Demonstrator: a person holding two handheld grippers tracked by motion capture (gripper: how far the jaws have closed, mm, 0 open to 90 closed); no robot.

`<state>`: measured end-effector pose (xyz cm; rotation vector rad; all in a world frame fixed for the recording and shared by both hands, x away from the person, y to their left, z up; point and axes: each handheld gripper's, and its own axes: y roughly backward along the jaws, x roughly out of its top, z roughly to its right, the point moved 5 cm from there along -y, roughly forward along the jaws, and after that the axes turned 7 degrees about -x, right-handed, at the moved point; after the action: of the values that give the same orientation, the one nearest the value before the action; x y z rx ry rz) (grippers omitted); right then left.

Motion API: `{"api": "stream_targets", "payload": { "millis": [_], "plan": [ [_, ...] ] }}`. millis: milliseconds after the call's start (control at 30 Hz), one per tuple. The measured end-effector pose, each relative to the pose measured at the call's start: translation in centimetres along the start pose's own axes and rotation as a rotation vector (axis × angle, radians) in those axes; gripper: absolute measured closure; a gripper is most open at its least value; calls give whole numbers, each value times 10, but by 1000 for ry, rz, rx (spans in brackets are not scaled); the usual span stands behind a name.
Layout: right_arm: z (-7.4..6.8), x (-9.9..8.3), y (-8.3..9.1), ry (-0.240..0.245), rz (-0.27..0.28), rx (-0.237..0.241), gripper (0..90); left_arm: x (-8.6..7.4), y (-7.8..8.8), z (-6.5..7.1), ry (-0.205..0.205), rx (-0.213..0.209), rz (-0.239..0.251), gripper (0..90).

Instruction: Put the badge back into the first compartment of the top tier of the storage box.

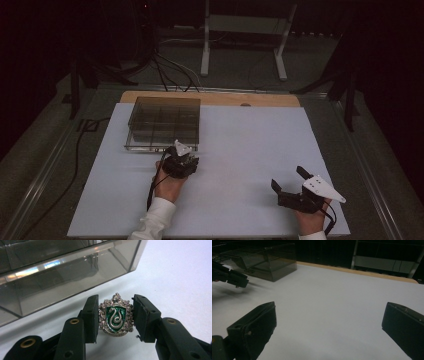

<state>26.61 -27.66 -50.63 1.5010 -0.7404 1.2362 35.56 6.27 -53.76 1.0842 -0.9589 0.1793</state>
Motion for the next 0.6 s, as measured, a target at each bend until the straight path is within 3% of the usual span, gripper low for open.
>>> {"api": "stream_targets", "payload": {
  "millis": [600],
  "plan": [
    [-1, 0, 0, -1, -3, 2, 0, 1, 14, 7, -32, -29, 3, 591]
  ]
}}
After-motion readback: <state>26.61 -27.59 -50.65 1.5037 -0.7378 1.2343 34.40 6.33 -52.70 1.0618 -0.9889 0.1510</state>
